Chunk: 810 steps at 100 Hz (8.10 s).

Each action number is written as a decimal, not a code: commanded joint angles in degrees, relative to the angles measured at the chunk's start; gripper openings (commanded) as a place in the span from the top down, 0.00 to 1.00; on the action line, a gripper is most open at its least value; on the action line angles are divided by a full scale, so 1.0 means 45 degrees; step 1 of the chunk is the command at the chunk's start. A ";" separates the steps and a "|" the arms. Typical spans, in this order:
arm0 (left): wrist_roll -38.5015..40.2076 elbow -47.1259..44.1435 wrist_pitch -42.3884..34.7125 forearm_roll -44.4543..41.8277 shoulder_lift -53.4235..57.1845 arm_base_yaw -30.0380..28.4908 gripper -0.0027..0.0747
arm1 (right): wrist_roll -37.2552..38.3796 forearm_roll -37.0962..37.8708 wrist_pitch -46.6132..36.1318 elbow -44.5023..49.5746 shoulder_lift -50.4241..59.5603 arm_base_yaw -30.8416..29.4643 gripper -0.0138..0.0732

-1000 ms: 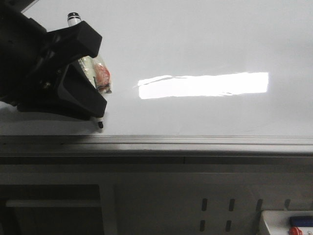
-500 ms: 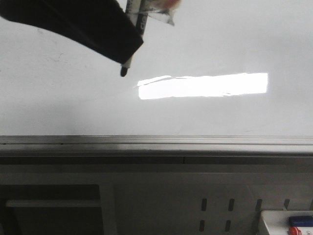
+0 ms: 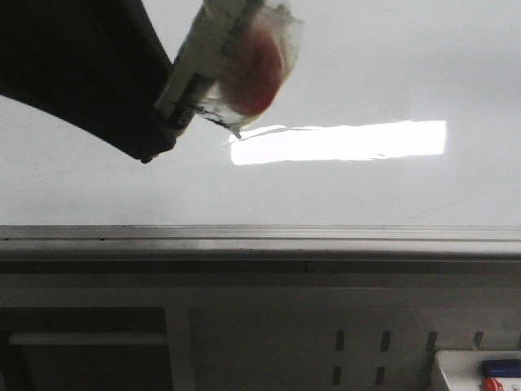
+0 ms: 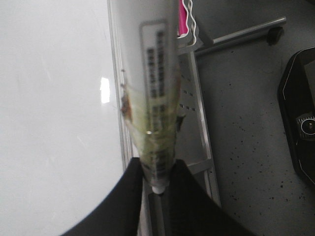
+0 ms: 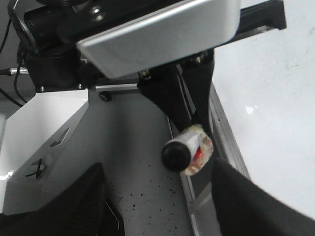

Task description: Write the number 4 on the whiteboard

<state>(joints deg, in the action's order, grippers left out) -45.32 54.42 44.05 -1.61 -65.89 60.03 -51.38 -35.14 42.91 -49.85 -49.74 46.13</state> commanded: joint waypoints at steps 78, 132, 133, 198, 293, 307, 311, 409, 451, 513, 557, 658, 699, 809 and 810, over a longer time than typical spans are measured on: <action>0.0022 0.0465 -0.0554 -0.0005 0.0233 0.0098 0.99 | -0.0155 -0.0625 -0.1318 -0.1254 -0.3427 0.0264 0.70; 0.3087 0.0662 -0.0518 0.0023 0.0782 0.0098 0.89 | -0.0155 -0.0625 -0.1728 -0.1254 -0.3299 0.0237 0.90; 0.3274 0.0673 -0.0518 0.0023 0.0828 0.0098 0.87 | -0.0155 -0.0625 -0.1757 -0.1254 -0.3307 0.0237 0.90; 1.1260 -0.2308 -0.0274 -0.3527 0.9550 0.0098 0.56 | -0.0110 -0.0625 -0.4062 -0.0074 -0.2272 -0.1124 0.90; 1.2616 -0.6708 -0.3237 -0.4450 1.2912 0.0098 0.99 | -0.0110 -0.0976 -0.9774 0.1654 -0.2716 -0.2061 0.90; 1.2616 -0.6708 -0.3237 -0.4155 1.2912 0.0098 0.99 | -0.0110 -0.1022 -0.9774 0.1658 -0.3053 -0.2061 0.90; 1.2616 -0.6708 -0.3237 -0.4092 1.2912 0.0098 0.99 | -0.0110 -0.1054 -0.9774 0.1658 -0.3177 -0.2061 0.90; 1.2616 -0.6708 -0.3237 -0.3627 1.2912 0.0098 0.99 | -0.0110 -0.2906 -0.9404 0.1658 -0.5315 -0.1028 0.90; 1.2616 -0.6708 -0.3309 -0.3627 1.2912 0.0098 0.99 | -0.0110 -0.2849 -0.8671 0.1831 -0.4069 -0.2357 0.90; 1.2616 -0.6708 -0.3317 -0.3684 1.2912 0.0098 0.99 | -0.0110 -0.3368 -0.6966 0.2647 -0.2097 -0.3992 0.90; 1.2616 -0.6708 -0.3610 -0.3912 1.2912 0.0098 0.99 | -0.0139 -0.3218 -0.7708 0.1285 -0.2242 -0.2517 0.90; 1.2616 -0.6708 -0.3632 -0.3912 1.2912 0.0098 0.99 | -0.0161 -0.3190 -0.8900 0.1285 -0.3737 -0.2539 0.90; 1.2616 -0.6708 -0.3632 -0.3912 1.2912 0.0098 0.99 | -0.0161 -0.5030 -0.7851 0.3143 -0.3737 -0.2104 0.90; 0.9720 -0.1677 -0.1925 -0.2616 0.5144 0.0324 0.45 | -0.0161 -0.0577 -0.3798 -0.0359 -0.1537 0.1275 0.90; 0.9361 -0.1596 -0.1854 -0.2505 0.5061 0.0344 0.45 | -0.0161 -0.0544 -0.3798 -0.0359 -0.1537 0.1275 0.90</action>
<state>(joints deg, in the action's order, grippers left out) 5.16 41.13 35.10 -17.50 -38.02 60.43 -51.55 -38.87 28.04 -49.28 -57.52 51.75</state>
